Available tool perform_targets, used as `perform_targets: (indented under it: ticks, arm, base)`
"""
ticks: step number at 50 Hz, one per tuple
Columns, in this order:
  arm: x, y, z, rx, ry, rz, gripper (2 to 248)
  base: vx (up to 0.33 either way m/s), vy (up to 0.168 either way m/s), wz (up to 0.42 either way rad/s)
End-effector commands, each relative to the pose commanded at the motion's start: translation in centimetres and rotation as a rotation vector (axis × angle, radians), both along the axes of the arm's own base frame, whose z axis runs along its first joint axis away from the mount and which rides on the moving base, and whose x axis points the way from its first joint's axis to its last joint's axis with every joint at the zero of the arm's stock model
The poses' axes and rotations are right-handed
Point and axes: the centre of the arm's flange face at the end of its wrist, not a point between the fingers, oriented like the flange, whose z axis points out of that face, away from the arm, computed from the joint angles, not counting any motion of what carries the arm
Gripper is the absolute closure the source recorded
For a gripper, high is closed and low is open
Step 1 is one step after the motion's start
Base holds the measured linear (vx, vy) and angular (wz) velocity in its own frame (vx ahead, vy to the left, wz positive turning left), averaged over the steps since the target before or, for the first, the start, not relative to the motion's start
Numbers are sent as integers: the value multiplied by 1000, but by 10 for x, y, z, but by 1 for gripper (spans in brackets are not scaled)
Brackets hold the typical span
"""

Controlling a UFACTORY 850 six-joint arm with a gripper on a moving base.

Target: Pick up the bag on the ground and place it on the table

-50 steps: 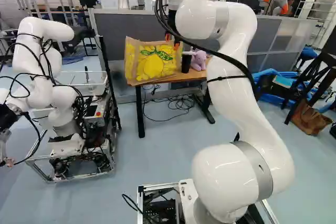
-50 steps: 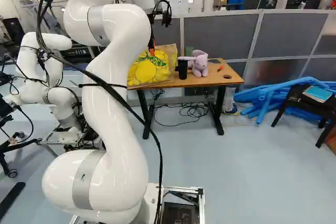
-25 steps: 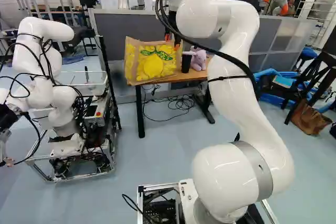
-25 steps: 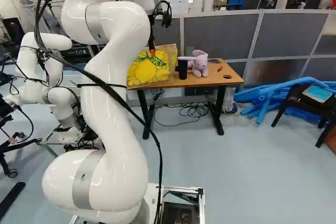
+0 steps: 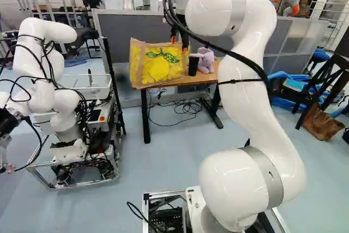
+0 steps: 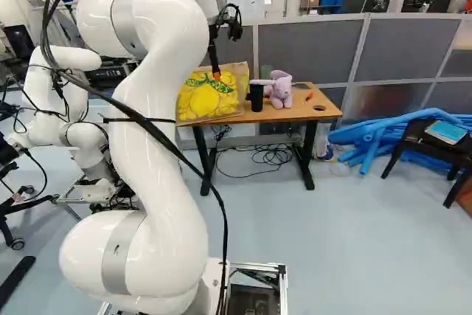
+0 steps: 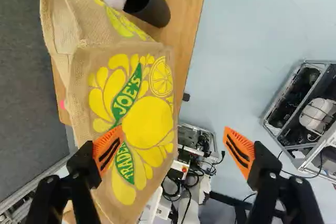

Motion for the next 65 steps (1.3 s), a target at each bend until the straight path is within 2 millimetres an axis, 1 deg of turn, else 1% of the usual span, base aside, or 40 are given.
perform_targets:
  ticks: [19,36,51,65]
  arm:
    - [-11,-4,-16,-23,-72,86,3]
    - [-29,-8,-36,-58,-154,182,3]
    - [-51,-13,-58,-104,-239,279,3]
    - [-81,-18,-84,-163,-329,380,3]
  base:
    - [0,0,0]
    - [0,0,0]
    - [0,0,0]
    - [0,0,0]
